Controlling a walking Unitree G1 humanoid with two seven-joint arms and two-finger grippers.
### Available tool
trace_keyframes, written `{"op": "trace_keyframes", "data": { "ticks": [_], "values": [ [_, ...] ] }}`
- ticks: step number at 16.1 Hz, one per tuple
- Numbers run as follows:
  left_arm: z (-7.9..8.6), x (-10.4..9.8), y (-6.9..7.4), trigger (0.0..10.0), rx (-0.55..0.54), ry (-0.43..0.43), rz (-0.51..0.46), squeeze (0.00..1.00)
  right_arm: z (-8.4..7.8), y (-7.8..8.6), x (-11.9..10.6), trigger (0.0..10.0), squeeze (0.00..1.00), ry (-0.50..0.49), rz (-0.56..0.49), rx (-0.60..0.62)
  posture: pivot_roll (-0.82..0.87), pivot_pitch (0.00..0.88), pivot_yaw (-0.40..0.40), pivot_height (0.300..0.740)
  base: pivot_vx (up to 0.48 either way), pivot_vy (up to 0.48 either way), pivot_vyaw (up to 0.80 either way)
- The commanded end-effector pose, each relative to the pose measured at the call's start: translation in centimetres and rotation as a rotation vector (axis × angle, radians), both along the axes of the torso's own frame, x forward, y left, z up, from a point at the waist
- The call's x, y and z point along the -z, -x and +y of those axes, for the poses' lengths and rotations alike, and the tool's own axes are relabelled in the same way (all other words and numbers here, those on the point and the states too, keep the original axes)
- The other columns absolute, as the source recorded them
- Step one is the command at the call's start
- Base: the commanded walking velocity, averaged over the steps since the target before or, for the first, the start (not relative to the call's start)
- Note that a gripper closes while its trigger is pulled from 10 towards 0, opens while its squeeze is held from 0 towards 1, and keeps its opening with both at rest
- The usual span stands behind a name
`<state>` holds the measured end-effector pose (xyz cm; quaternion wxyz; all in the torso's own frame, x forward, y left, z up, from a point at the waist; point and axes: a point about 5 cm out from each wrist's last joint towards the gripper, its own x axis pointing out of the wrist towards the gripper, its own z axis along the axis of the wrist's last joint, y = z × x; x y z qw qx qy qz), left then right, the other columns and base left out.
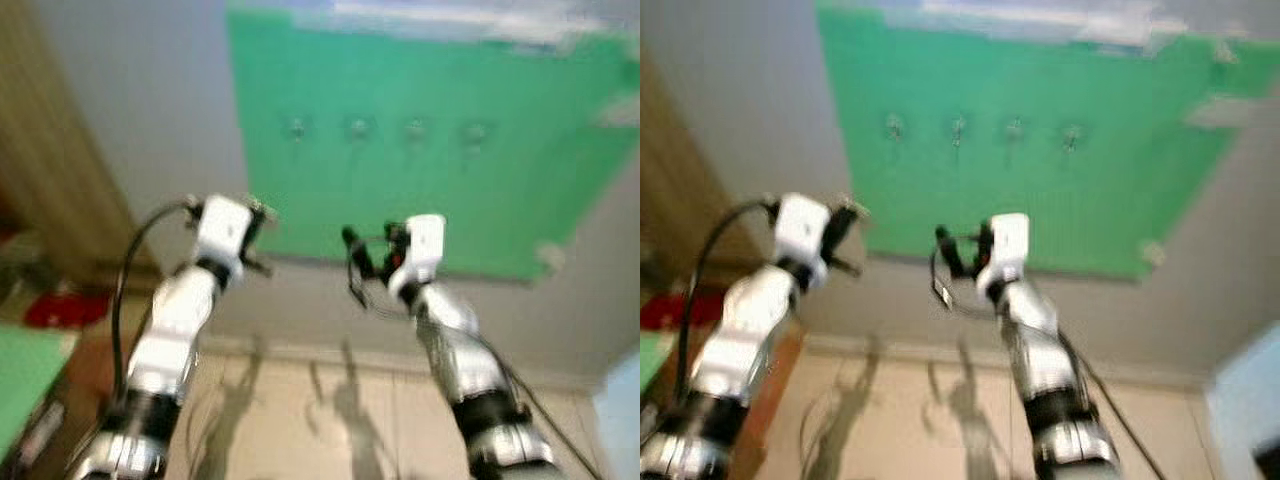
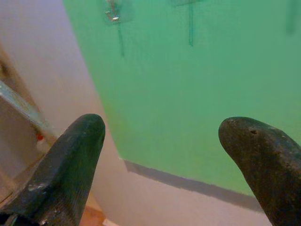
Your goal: Hang keys on a hook
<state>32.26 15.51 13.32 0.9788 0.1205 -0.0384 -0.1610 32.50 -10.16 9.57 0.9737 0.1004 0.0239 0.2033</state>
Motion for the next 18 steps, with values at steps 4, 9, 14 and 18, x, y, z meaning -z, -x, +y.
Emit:
{"op": "trace_keyframes", "data": {
  "ticks": [4, 9, 14, 18],
  "values": [
    [-0.9, -0.8, -0.6, 0.0, 0.029, -0.023, -0.034, 0.0, -1.0, 0.0, 0.0, 10.0, 0.0, 0.029, 0.002, 0.037, 0.07, 0.0, 0.047, 0.74, 0.0, 0.0, -0.59],
    [-0.9, -1.5, -1.0, 0.0, 0.012, -0.003, -0.064, 0.0, -1.1, 0.1, -0.1, 10.0, 0.0, 0.017, -0.004, 0.042, 0.06, 0.0, 0.056, 0.74, 0.092, 0.0, 0.0],
    [-1.4, -1.7, -0.9, 0.0, 0.023, -0.085, -0.095, 0.0, -1.0, 0.2, 0.0, 10.0, 0.0, 0.018, 0.0, 0.037, 0.06, 0.0, 0.051, 0.74, 0.438, -0.062, 0.0],
    [-2.7, -0.9, 0.5, 0.0, 0.07, -0.092, -0.099, 0.0, -0.8, 0.3, 0.0, 10.0, 0.0, 0.036, -0.004, 0.009, 0.06, 0.0, 0.047, 0.74, 0.074, -0.439, 0.19]
  ]
}}
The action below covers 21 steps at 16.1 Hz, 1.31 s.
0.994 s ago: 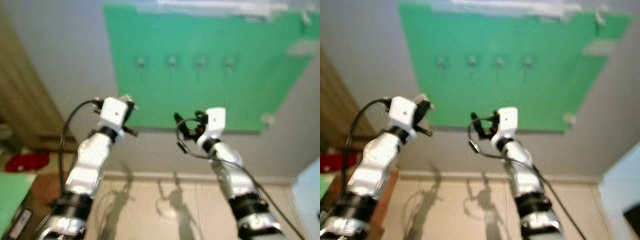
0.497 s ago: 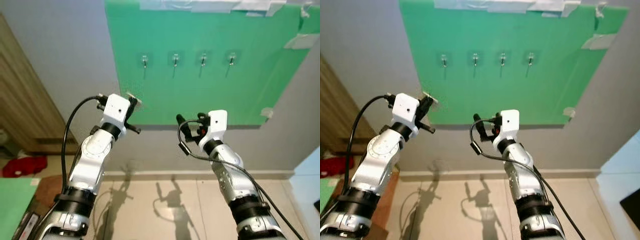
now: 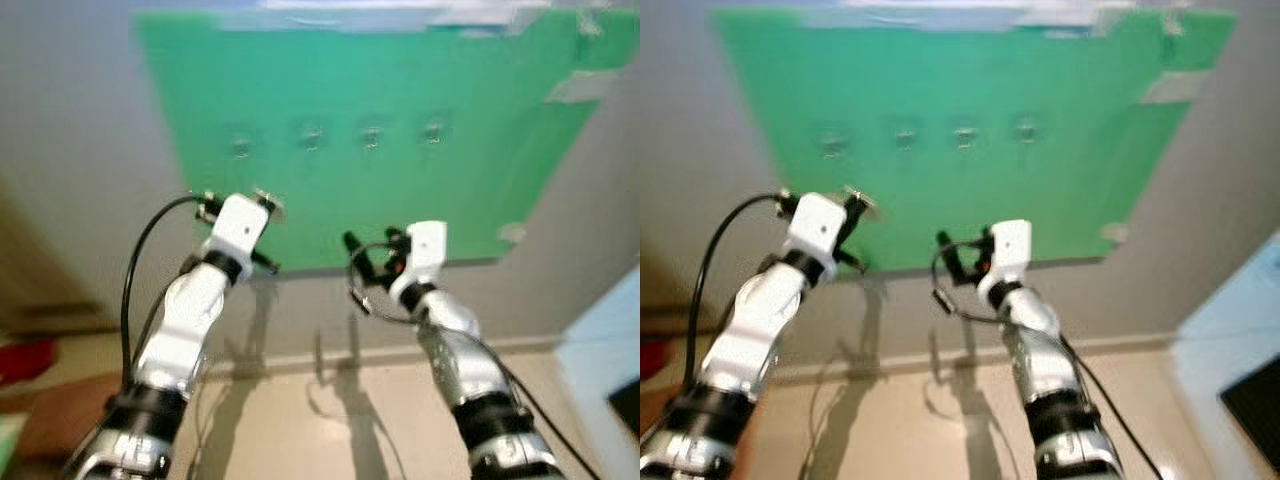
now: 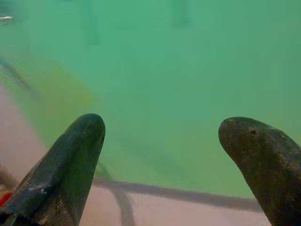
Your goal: Hang keys on a hook
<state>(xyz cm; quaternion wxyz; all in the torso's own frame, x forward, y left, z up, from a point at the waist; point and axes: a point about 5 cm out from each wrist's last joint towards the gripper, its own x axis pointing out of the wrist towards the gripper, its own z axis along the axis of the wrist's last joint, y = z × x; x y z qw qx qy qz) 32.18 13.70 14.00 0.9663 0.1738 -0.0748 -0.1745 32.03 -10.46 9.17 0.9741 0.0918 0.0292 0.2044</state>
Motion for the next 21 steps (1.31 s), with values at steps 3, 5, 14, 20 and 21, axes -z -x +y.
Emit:
{"op": "trace_keyframes", "data": {
  "ticks": [3, 5, 14, 20, 21],
  "values": [
    [-1.2, -0.1, 1.0, 0.0, 0.041, 0.046, -0.018, 0.0, -0.5, -0.1, -0.3, 10.0, 0.0, -0.003, -0.001, 0.01, 0.06, 0.0, 0.041, 0.74, 0.0, -0.16, 0.25],
    [-0.6, -0.1, 0.9, 0.0, -0.003, 0.057, -0.012, 0.0, -0.6, 0.0, -0.2, 10.0, 0.0, 0.011, 0.001, 0.001, 0.06, 0.0, 0.037, 0.74, 0.0, 0.0, 0.0],
    [-0.7, -1.3, -0.7, 0.0, -0.052, 0.042, -0.023, 0.0, -0.9, 0.2, -0.2, 10.0, 0.0, 0.03, 0.004, -0.003, 0.05, 0.0, 0.033, 0.74, 0.0, 0.0, 0.62],
    [-1.1, -1.8, -1.0, 0.0, -0.039, 0.006, -0.053, 0.0, -1.1, 0.2, -0.2, 10.0, 0.0, 0.017, 0.008, 0.015, 0.04, 0.0, 0.043, 0.74, 0.0, -0.219, 0.0],
    [-1.2, -1.8, -1.0, 0.0, -0.037, 0.001, -0.056, 0.0, -1.1, 0.2, -0.2, 10.0, 0.0, 0.018, 0.007, 0.013, 0.04, 0.0, 0.043, 0.74, 0.0, -0.48, 0.0]
  ]
}}
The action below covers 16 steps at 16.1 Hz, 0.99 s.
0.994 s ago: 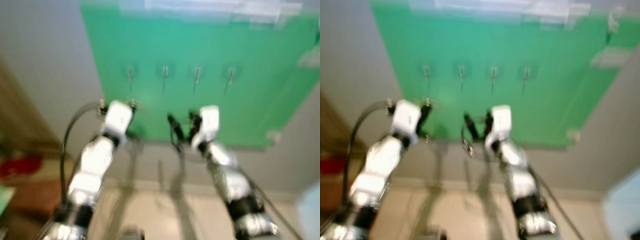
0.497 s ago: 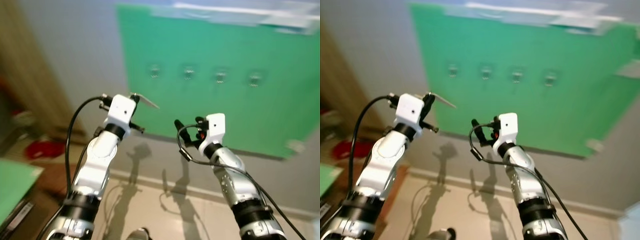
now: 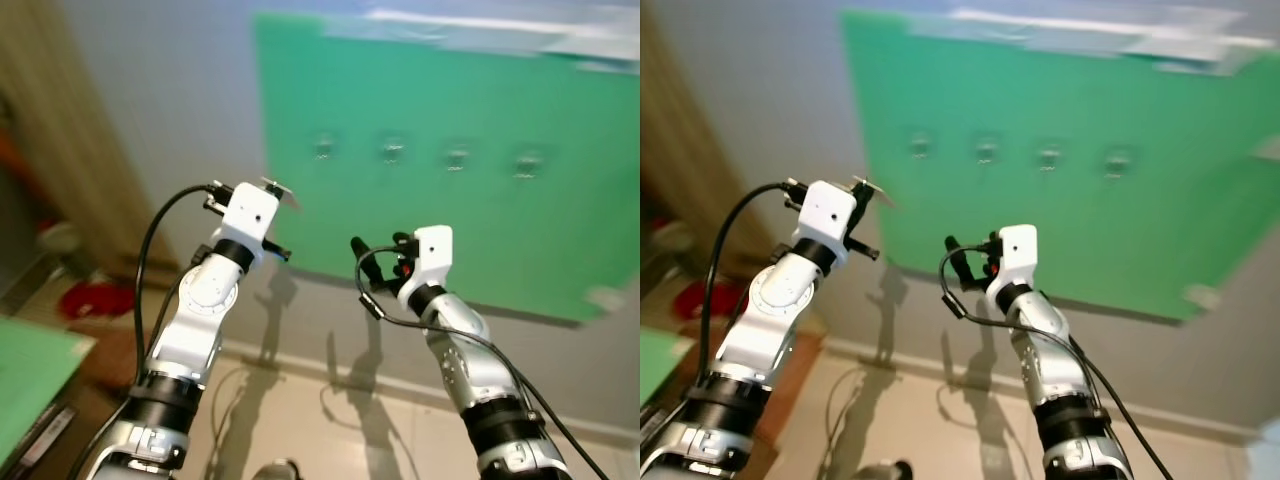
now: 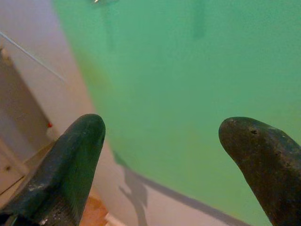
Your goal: Hang keys on a hook
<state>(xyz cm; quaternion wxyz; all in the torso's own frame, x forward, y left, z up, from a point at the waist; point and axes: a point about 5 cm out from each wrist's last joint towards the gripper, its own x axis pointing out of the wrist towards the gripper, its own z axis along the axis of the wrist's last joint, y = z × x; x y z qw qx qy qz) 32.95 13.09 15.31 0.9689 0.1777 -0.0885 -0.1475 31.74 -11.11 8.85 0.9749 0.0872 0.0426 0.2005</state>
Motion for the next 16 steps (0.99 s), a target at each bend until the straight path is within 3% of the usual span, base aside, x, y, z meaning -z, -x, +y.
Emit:
{"op": "trace_keyframes", "data": {
  "ticks": [1, 4, 9, 11, 16],
  "values": [
    [-0.6, -0.4, -0.2, 0.0, 0.024, -0.012, -0.018, 0.0, -0.4, -0.1, -0.5, 10.0, 0.0, 0.01, -0.021, 0.004, 0.04, 0.0, 0.043, 0.74, 0.0, -0.48, 0.0],
    [-0.8, -0.4, 0.0, 0.0, 0.037, 0.01, -0.016, 0.0, -0.4, -0.1, -0.4, 10.0, 0.0, 0.02, -0.018, 0.0, 0.04, 0.0, 0.041, 0.74, 0.0, -0.48, 0.53],
    [0.5, -0.2, -0.3, 0.0, -0.042, 0.048, 0.005, 0.0, -0.4, 0.1, -0.4, 10.0, 0.0, 0.009, -0.009, -0.015, 0.04, 0.0, 0.041, 0.74, 0.0, 0.0, 0.12],
    [2.3, 0.2, -1.6, 0.0, -0.142, 0.034, 0.039, 0.0, -0.9, 0.9, -0.4, 10.0, 0.0, 0.023, -0.004, -0.085, 0.04, 0.0, 0.037, 0.74, 0.0, 0.0, 0.0],
    [3.3, -0.8, -3.7, 0.0, -0.167, 0.015, 0.056, 0.0, -3.0, 2.2, 0.0, 10.0, 0.0, 0.032, 0.019, -0.092, 0.01, 0.0, 0.046, 0.74, 0.0, 0.0, 0.0]
  ]
}}
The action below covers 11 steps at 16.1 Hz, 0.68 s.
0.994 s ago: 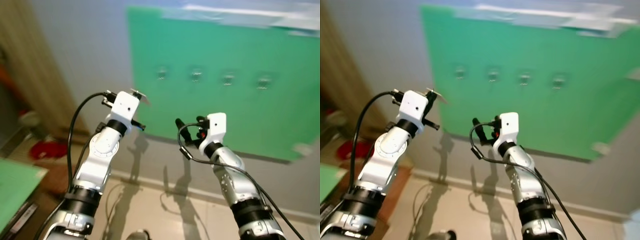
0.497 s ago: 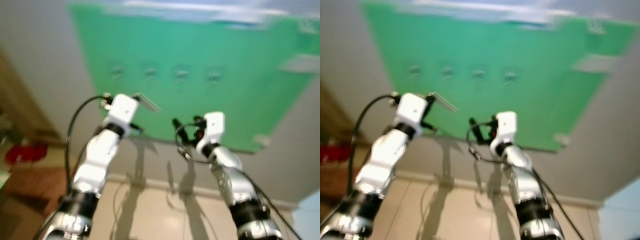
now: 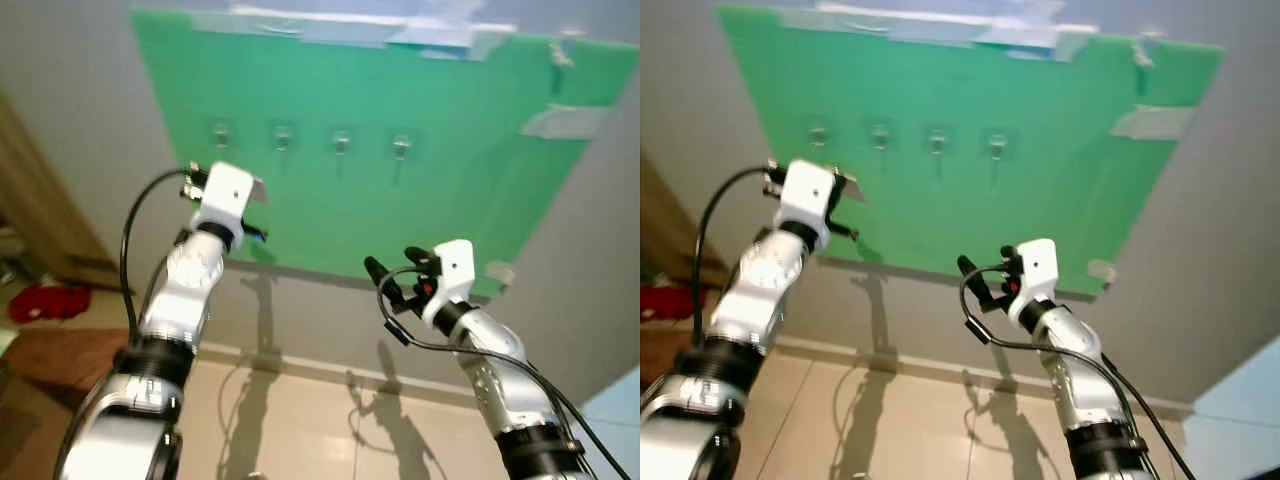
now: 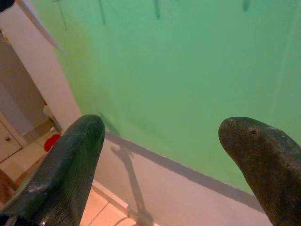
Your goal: Hang keys on a hook
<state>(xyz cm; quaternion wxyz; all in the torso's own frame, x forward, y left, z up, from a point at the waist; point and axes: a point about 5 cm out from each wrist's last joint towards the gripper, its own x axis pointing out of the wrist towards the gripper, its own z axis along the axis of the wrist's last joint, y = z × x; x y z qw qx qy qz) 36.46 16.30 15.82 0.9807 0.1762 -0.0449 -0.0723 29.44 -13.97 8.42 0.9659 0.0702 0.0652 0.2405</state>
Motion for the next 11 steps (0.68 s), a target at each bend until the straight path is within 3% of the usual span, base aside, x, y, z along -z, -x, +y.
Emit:
{"op": "trace_keyframes", "data": {
  "ticks": [1, 8, 11],
  "values": [
    [0.0, -0.5, -0.5, 0.0, 0.011, 0.001, -0.002, 0.0, -0.2, 0.1, -0.4, 10.0, 0.0, -0.007, -0.008, 0.001, 0.0, 0.0, 0.052, 0.74, 0.0, 0.0, 0.0],
    [0.5, -1.2, -2.3, 0.0, -0.003, -0.078, 0.012, 0.0, 0.2, 1.1, -0.2, 10.0, 0.0, -0.029, 0.01, 0.021, -0.03, 0.0, 0.084, 0.74, 0.0, 0.0, 0.0],
    [-0.7, -1.8, -2.9, 0.0, 0.04, -0.135, -0.004, 0.0, 0.3, 1.2, -0.1, 10.0, 0.0, -0.028, 0.017, 0.024, -0.03, 0.0, 0.092, 0.74, 0.0, 0.0, 0.0]
  ]
}}
